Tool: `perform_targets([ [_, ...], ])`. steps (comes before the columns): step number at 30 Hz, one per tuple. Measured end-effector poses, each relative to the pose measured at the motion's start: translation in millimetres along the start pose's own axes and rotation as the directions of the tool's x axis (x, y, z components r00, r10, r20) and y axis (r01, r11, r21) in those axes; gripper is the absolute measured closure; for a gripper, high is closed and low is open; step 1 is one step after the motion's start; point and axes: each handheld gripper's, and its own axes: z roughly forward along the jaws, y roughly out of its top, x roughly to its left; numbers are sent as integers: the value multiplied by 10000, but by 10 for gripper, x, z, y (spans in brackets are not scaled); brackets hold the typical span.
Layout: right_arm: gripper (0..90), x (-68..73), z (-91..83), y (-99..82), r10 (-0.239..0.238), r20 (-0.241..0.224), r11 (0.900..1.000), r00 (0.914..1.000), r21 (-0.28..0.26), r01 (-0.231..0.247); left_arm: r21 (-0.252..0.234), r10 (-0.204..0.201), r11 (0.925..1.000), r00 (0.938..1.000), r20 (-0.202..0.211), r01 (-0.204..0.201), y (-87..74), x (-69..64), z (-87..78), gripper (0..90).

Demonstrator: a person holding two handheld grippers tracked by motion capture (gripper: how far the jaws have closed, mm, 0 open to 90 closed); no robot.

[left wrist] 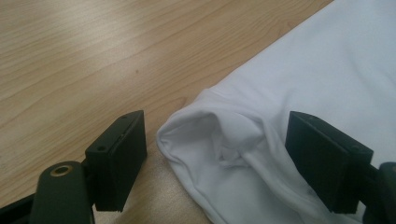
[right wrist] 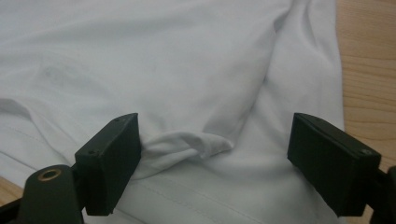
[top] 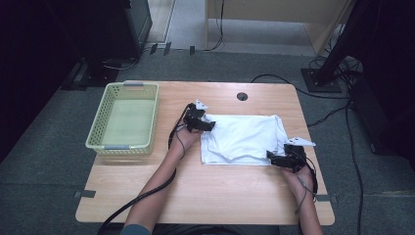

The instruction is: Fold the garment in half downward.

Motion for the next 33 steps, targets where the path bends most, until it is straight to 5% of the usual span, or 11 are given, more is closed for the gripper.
perform_targets([
  [8,230,85,-64,33,293,322,9995,9991,-80,-291,-27,-31,10000,10000,-13,31,3,-3,6,218],
  [18,246,232,-116,118,-134,753,9999,9971,-10,135,-13,-34,10000,10000,-17,34,7,-4,9,219],
  [33,252,446,-128,171,-77,395,9999,9992,-104,82,-12,-40,10000,10000,-33,40,10,-5,12,219],
])
